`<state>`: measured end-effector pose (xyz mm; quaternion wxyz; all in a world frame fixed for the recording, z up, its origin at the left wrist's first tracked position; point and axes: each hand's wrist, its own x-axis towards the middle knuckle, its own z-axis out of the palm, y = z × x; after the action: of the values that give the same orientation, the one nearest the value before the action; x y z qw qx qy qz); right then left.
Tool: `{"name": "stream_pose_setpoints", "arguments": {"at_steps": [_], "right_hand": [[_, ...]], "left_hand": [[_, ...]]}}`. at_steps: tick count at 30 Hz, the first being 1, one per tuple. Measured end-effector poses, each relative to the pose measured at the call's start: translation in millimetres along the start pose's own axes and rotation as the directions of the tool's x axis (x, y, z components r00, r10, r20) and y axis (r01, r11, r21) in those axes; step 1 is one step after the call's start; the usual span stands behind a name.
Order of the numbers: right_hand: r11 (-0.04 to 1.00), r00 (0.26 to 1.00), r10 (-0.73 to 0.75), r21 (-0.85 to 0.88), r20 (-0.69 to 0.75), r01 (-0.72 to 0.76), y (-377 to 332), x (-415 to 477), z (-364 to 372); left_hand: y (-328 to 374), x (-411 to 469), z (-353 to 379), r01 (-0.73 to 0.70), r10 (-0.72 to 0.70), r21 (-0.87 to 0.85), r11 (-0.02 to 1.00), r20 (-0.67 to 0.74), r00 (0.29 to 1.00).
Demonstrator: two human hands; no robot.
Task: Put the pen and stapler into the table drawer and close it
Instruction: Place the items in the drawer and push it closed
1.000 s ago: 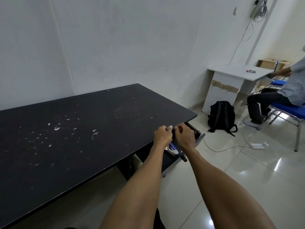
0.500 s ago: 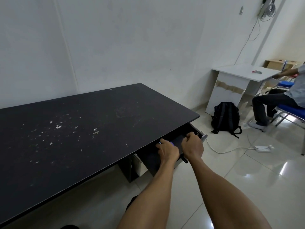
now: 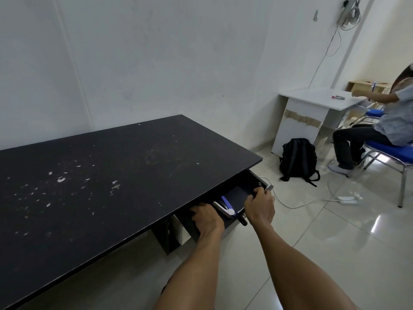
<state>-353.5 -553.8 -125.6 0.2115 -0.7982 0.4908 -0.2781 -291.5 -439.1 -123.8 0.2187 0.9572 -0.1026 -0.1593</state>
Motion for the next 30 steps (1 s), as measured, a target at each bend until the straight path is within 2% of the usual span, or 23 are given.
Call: {"name": "stream_pose_setpoints", "arguments": {"at_steps": [4, 11, 14, 16, 18, 20, 21, 22, 23, 25, 26, 28, 30], "right_hand": [[1.000, 1.000, -0.003, -0.002, -0.016, 0.003, 2.0, 0.9, 1.0], [0.999, 0.999, -0.006, 0.041, -0.034, 0.007, 1.8, -1.2, 4.2], [0.995, 0.996, 0.043, 0.088, -0.083, -0.035, -1.1, -8.0, 8.0], [0.986, 0.990, 0.111, 0.132, -0.091, -0.098, -4.3, -13.5, 11.7], [0.967, 0.982, 0.182, 0.190, -0.054, -0.169, -6.2, -18.8, 15.5], [0.939, 0.969, 0.248, 0.246, -0.005, -0.239, -7.1, -22.3, 19.1], [0.926, 0.961, 0.276, 0.262, 0.021, -0.271, -8.0, -23.8, 20.9], [0.916, 0.954, 0.297, 0.271, 0.043, -0.297, -10.0, -25.2, 21.2], [0.908, 0.948, 0.312, 0.273, 0.061, -0.317, -14.1, -27.4, 21.7], [0.902, 0.940, 0.333, 0.264, 0.076, -0.341, -22.6, -31.0, 21.2], [0.898, 0.936, 0.344, 0.262, 0.080, -0.353, -27.0, -32.7, 21.2], [0.875, 0.919, 0.387, 0.283, 0.080, -0.393, -33.5, -33.7, 22.5], [0.809, 0.866, 0.492, 0.319, 0.090, -0.493, -36.8, -33.2, 23.9]], "left_hand": [[-1.3, 7.2, 5.3, -0.050, 0.057, 0.174, 0.984, -0.035, 0.998], [-3.3, 16.2, 4.6, -0.165, 0.201, 0.449, 0.878, -0.033, 0.979], [-0.6, 14.2, -2.0, -0.204, 0.242, 0.453, 0.868, -0.026, 0.970], [2.9, 12.1, -10.2, -0.297, 0.339, 0.422, 0.857, -0.026, 0.941], [7.7, 9.8, -22.7, -0.495, 0.508, 0.344, 0.798, 0.056, 0.859], [12.9, 5.0, -39.5, -0.714, 0.700, 0.194, 0.673, 0.145, 0.699], [14.0, 2.6, -49.5, -0.781, 0.772, 0.150, 0.606, 0.124, 0.623], [14.9, 3.1, -58.9, -0.813, 0.816, 0.135, 0.567, 0.046, 0.576], [12.4, 6.6, -69.0, -0.816, 0.826, 0.132, 0.563, -0.068, 0.559], [0.8, 18.4, -89.6, -0.775, 0.775, 0.131, 0.618, -0.270, 0.572], [-9.0, 26.6, -100.1, -0.745, 0.745, 0.152, 0.650, -0.322, 0.584], [-33.3, 46.2, -118.0, -0.668, 0.700, 0.227, 0.709, -0.345, 0.625], [-58.8, 61.9, -131.8, -0.584, 0.643, 0.270, 0.766, -0.347, 0.683]]}}
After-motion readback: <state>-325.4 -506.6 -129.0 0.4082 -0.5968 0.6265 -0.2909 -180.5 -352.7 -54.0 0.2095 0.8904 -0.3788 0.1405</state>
